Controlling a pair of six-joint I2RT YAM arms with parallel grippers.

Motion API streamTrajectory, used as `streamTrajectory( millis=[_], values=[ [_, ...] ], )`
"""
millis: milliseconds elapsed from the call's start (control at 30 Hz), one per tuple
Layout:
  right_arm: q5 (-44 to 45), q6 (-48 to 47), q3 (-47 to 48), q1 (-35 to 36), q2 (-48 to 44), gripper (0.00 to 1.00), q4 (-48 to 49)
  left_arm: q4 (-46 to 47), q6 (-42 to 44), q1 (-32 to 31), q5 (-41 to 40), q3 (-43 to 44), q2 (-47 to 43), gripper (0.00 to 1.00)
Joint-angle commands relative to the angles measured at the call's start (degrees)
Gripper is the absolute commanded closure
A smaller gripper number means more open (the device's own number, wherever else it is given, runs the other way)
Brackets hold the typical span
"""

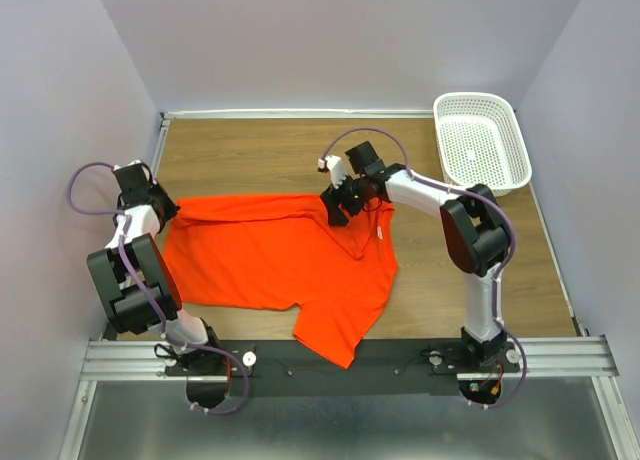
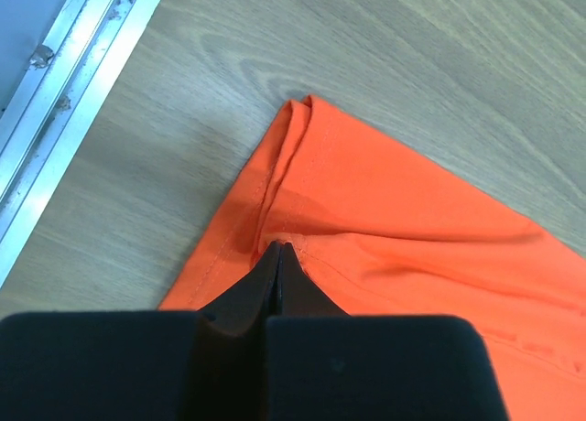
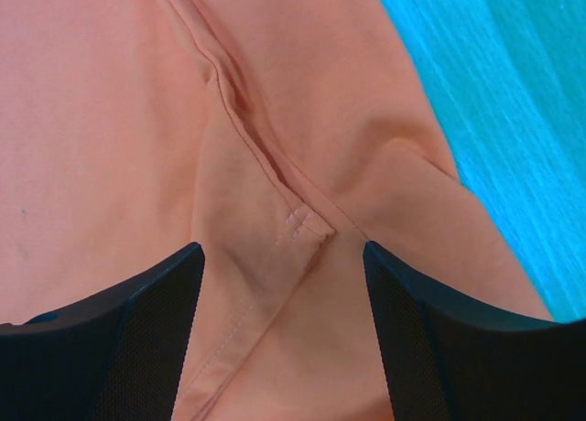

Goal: Fold and stack the t-shirts

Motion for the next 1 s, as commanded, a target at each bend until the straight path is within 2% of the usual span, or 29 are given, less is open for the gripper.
streamTrajectory(
  millis=[0, 133, 167, 333, 500, 767, 900, 967],
  values=[
    [-2.1, 1.1, 1.0, 0.4, 2.2, 0.23, 0.0, 1.5, 0.6, 0.4, 2.0, -1.1, -2.4, 1.0],
    [-3.1, 1.0, 1.3, 0.4, 2.8, 0.32, -0.2, 1.6, 0.6, 0.3, 2.0, -1.3, -2.5, 1.0],
    [-3.3, 0.9, 1.2, 0.4, 2.7, 0.39, -0.3, 1.6, 0.6, 0.4, 2.0, -1.3, -2.4, 1.0],
    [-4.7, 0.1, 0.3, 0.4, 1.0, 0.56, -0.4, 1.6, 0.6, 0.4, 2.0, -1.3, -2.4, 1.0],
    [-5.1, 0.0, -0.5, 0.4, -0.5, 0.8, -0.4, 1.6, 0.6, 0.4, 2.0, -1.4, -2.3, 1.0],
    [-5.9, -0.9, -2.0, 0.4, -4.9, 0.96, -0.5, 1.6, 0.7, 0.3, 2.0, -1.4, -2.3, 1.0],
    [-15.1, -4.7, -4.3, 0.7, -8.5, 0.99, -4.5, 1.7, 0.7, 0.3, 2.0, -1.3, -2.2, 1.0],
    [-20.6, -10.1, -4.7, 2.5, -9.5, 0.99, -10.8, 1.7, 0.7, 0.3, 2.0, -1.3, -2.2, 1.0]
  ],
)
